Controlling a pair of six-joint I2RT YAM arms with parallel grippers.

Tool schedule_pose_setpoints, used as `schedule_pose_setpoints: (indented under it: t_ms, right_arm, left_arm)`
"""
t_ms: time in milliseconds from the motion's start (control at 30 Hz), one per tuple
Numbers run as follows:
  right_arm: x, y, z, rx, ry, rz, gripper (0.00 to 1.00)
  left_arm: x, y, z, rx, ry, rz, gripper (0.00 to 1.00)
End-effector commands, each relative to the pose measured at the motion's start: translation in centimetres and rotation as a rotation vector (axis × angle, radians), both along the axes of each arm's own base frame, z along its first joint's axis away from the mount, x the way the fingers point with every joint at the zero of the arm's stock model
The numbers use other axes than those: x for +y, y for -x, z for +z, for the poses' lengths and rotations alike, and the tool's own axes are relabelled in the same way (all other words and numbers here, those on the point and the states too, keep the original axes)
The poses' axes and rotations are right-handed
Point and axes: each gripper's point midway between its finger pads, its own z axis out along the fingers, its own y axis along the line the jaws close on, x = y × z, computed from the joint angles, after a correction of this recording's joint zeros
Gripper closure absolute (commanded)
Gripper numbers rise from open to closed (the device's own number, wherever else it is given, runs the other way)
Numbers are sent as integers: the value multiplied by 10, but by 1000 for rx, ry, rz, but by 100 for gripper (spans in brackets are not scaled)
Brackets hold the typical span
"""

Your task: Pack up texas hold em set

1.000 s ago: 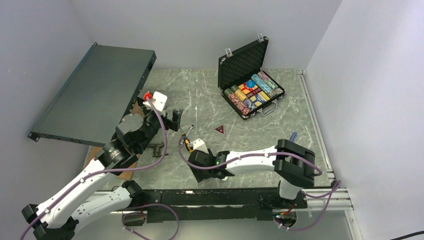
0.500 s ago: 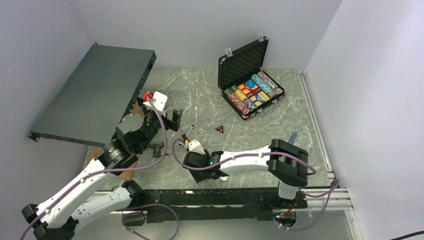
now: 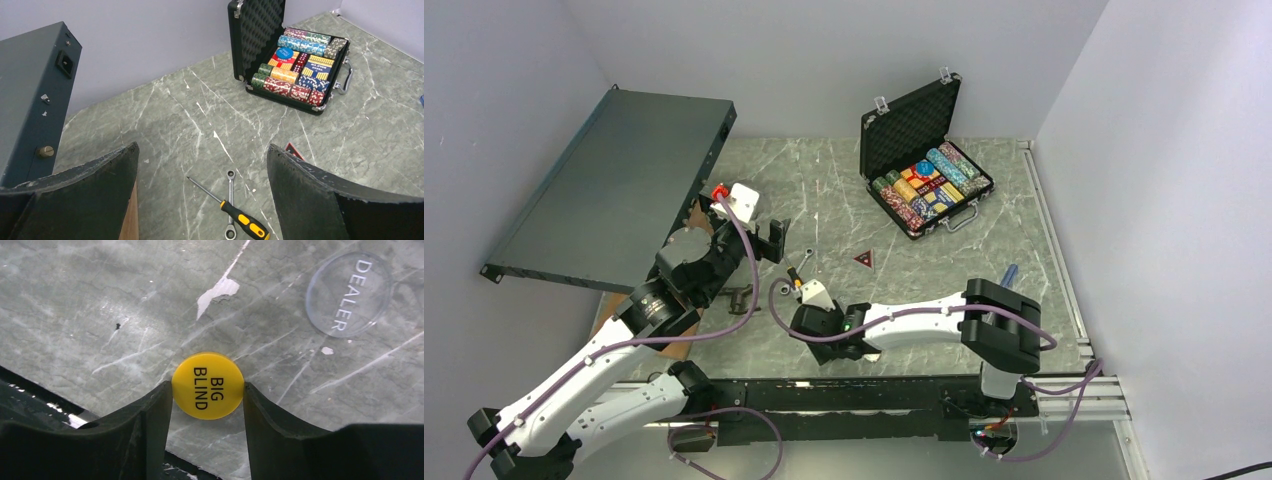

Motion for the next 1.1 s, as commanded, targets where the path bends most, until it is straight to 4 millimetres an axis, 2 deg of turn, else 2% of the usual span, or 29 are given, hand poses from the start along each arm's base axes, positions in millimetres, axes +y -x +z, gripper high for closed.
schedule_pose_setpoints:
  t_ms: [0, 67, 167, 233, 333, 433, 467, 533, 667, 867, 900, 933, 1067]
  right_arm:
    - [-19, -14, 14, -67, 26, -50, 52]
    - [-26, -26, 27, -94, -6, -91, 52]
    - [-46, -49, 43, -123, -57, -158, 53]
    - [-68, -68, 48, -128, -82, -218, 53]
    - [-106, -107, 65, -168, -131, -338, 53]
    - [-146, -161, 82, -219, -202, -478, 53]
    - [-159, -183, 90, -233, -226, -528, 54]
    - [-185, -222, 98, -254, -207, -617, 55]
    - [-223, -296, 110, -308, -149, -735, 55]
    - [-252, -387, 109, -349, -121, -798, 55]
    - [-257, -400, 101, -342, -109, -803, 55]
    - [-259, -415, 107, -364, -115, -805, 55]
    - [-270, -456, 105, -390, -144, -802, 55]
  left_arm:
    - [-4, 2, 16, -30, 36, -20, 1]
    - [-4, 2, 16, -29, 36, -20, 1]
    - [-4, 2, 16, -29, 37, -20, 1]
    - [-3, 2, 17, -30, 39, -19, 1]
    - [-3, 3, 18, -33, 44, -20, 1]
    - [-4, 5, 20, -32, 52, -30, 1]
    - [0, 10, 26, -48, 72, -36, 1]
    - [-6, 7, 20, -30, 62, -47, 1]
    - [-8, 7, 19, -25, 64, -56, 1]
    - [-7, 8, 21, -30, 66, -53, 1]
    - [-7, 8, 21, -31, 69, -54, 1]
    - [-7, 8, 22, -32, 68, -56, 1]
    - [-7, 9, 22, -32, 69, -57, 1]
